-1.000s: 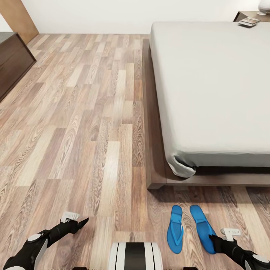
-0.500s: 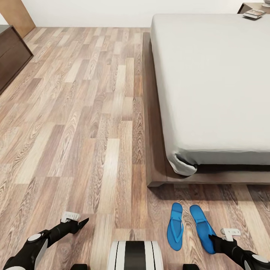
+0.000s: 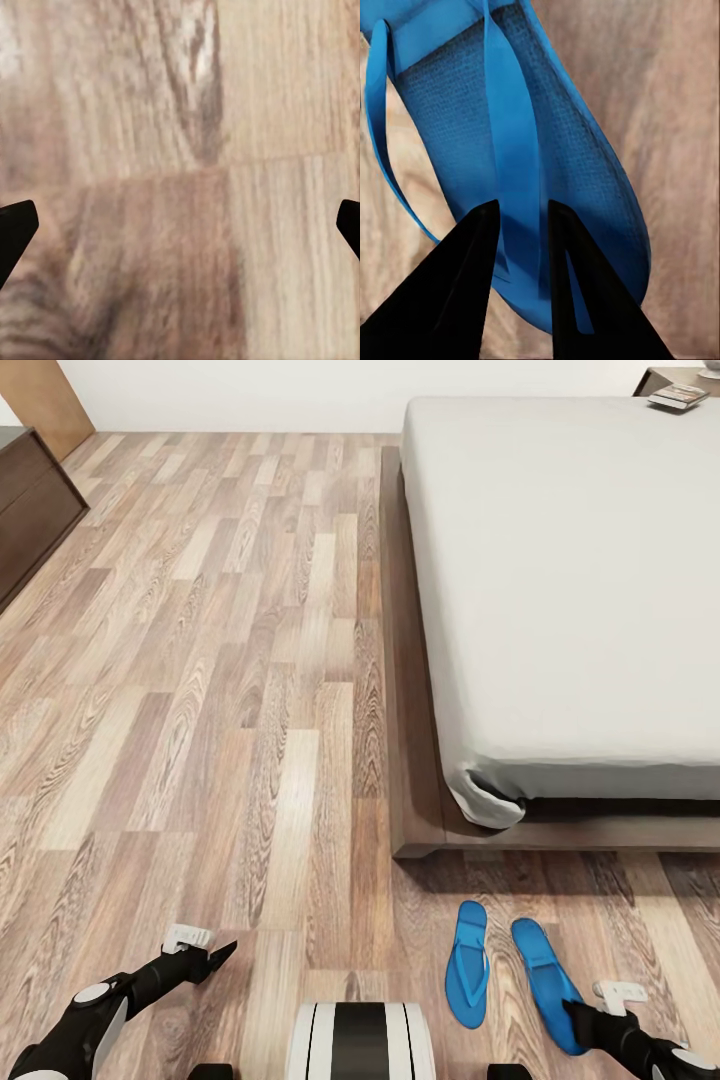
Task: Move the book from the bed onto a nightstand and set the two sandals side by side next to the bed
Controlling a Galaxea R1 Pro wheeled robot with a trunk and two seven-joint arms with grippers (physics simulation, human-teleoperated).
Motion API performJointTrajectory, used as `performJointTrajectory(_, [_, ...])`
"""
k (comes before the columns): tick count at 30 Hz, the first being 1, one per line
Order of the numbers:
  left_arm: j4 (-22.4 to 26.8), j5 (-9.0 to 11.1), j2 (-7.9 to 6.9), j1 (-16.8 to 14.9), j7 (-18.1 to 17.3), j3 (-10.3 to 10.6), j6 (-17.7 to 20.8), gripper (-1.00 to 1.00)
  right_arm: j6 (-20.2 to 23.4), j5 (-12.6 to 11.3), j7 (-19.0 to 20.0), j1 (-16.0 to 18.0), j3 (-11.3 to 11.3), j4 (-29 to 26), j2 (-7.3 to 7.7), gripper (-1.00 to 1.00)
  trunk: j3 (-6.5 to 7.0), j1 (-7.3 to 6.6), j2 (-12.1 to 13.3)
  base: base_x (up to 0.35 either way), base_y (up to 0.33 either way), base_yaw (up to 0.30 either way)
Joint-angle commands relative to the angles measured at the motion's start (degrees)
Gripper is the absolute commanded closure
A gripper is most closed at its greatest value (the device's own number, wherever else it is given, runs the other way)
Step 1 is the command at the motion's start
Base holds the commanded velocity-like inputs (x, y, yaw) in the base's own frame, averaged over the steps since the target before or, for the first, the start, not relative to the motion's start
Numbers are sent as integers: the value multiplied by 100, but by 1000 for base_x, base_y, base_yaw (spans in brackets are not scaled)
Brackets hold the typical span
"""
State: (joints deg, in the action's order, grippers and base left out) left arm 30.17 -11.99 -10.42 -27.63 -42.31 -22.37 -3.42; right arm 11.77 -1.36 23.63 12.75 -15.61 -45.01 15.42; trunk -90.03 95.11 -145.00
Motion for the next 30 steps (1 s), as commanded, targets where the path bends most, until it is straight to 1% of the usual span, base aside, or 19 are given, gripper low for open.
performJointTrajectory(1, [-2,-61,5,-4,-31,-40,-36,-100,47,-54,-60,6,-19,125,-3,100,-3,-1,-1,0,0,0])
performJointTrajectory(3, [-2,-62,5,-5,-31,-40,-36,-100,45,-45,-270,12,-14,324,-4,100,-3,-1,-1,0,0,0])
performJointTrajectory(6, [-2,-64,5,-5,-31,-40,-36,-100,42,-41,-372,16,-6,412,-10,100,-3,-1,-1,0,0,0])
performJointTrajectory(16, [-15,-60,5,-5,-31,-40,-36,-100,36,-40,-385,17,6,417,-5,100,-3,-1,-1,0,0,0])
performJointTrajectory(22, [-183,-66,5,-3,-31,-40,-47,-100,-161,-56,-379,18,6,401,-9,100,-3,-1,-1,0,0,0])
performJointTrajectory(30, [-196,-66,5,-5,-30,-40,-54,-100,-192,-71,-381,41,6,340,-13,100,-3,-1,-1,0,0,0])
